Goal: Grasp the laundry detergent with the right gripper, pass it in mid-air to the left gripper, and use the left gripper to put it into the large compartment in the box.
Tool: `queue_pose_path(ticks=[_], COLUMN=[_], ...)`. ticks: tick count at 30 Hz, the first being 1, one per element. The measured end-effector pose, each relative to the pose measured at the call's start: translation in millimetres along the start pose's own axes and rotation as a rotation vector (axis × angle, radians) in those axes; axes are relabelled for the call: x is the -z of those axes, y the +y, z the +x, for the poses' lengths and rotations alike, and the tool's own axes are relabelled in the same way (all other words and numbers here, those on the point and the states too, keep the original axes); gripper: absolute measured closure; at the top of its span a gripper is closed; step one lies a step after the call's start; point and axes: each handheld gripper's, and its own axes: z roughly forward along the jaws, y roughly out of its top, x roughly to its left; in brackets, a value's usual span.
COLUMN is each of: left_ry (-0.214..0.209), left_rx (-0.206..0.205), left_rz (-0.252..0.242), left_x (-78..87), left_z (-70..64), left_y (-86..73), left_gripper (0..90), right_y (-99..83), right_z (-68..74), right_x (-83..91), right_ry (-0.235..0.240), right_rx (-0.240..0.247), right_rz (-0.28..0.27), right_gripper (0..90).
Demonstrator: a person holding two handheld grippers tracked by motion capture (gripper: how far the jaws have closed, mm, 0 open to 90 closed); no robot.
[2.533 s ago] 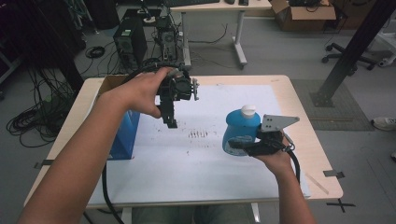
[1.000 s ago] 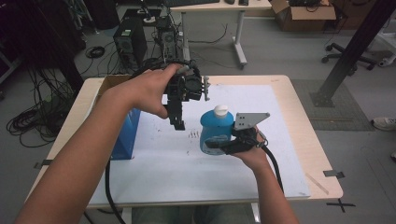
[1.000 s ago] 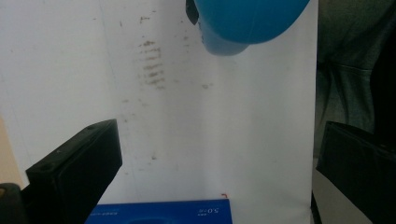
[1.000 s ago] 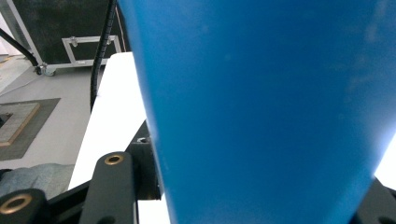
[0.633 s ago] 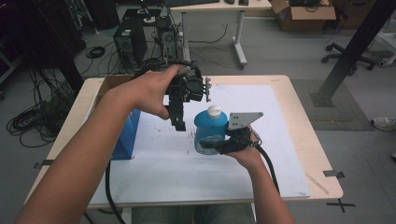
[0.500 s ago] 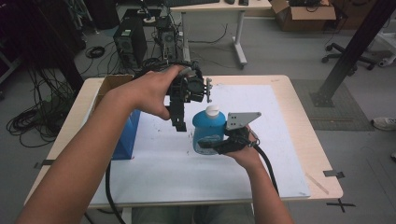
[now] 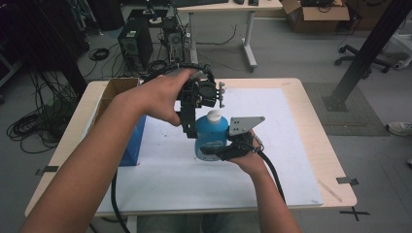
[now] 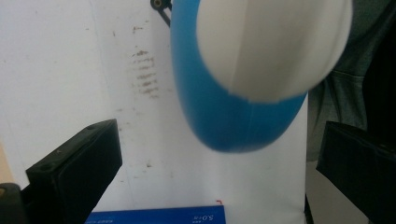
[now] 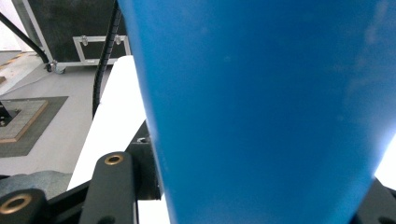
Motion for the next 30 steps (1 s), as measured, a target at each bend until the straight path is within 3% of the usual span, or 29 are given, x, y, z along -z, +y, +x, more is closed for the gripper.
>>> queue_pose_path(ticks=[15,30], left_ry=[0.006,0.027], left_rx=[-0.008,-0.015], left_rz=[0.003,0.016], left_x=[-1.0,-8.7], left_z=[-4.2,-5.9], left_y=[5.4,13.7], left_gripper=[0.2,0.2], right_y=[4.2,9.6], right_z=[-0.7,1.2], right_x=[-16.5,-21.6], right_ry=[0.016,0.018], right_rx=[0.008,0.02], right_rz=[0.004,0.0], right_gripper=[44.5,44.5])
